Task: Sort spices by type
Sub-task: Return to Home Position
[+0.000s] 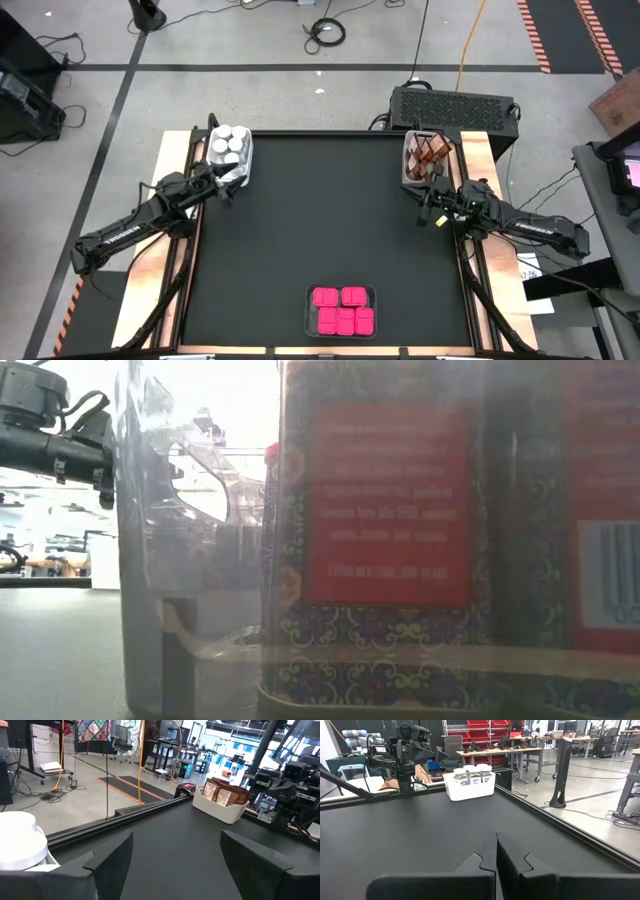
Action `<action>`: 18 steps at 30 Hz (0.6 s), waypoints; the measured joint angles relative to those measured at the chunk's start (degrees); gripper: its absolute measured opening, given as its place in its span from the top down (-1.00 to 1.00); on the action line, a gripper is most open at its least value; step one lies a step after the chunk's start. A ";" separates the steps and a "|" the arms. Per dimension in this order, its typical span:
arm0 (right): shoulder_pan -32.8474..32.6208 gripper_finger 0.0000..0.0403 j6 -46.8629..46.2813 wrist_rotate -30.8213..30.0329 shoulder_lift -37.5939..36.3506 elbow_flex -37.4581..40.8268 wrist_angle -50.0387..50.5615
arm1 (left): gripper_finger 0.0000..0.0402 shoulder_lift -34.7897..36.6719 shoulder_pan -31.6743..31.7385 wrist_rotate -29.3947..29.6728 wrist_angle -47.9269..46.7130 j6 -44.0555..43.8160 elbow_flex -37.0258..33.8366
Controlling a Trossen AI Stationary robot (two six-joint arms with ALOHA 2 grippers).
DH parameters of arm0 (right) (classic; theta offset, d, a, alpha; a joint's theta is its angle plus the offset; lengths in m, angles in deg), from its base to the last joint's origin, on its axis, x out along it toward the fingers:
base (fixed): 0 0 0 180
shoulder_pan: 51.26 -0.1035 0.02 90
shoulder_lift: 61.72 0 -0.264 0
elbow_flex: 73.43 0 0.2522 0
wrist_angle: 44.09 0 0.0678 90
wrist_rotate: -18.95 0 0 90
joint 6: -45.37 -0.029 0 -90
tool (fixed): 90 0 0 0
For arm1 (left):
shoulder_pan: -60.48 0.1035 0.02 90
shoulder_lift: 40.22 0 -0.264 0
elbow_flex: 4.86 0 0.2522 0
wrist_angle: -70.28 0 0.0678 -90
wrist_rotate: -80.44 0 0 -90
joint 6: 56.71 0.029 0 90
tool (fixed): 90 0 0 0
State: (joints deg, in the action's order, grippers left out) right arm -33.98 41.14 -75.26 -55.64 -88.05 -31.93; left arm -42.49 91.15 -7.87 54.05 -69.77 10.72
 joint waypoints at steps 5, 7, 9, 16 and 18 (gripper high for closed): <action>0.00 1.00 0.00 0.00 0.00 0.00 0.02 | -0.50 0.00 0.00 0.14 0.32 -0.02 -0.04; 0.00 1.00 0.00 0.00 0.00 0.00 0.02 | -0.50 0.00 0.00 0.14 0.40 -0.02 -0.06; 0.00 1.00 0.00 -0.01 0.00 0.00 0.02 | -0.50 0.00 0.00 0.15 0.42 -0.02 -0.06; 0.00 1.00 0.00 -0.02 0.00 0.00 0.04 | -0.50 0.00 0.00 0.14 0.47 -0.02 -0.06; 0.00 1.00 0.00 -0.02 0.00 0.00 0.04 | -0.50 0.00 0.00 0.14 0.49 -0.02 -0.06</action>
State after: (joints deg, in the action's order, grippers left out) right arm -33.98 41.14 -75.28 -55.64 -88.05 -31.89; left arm -42.49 91.15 -7.73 54.54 -69.79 10.66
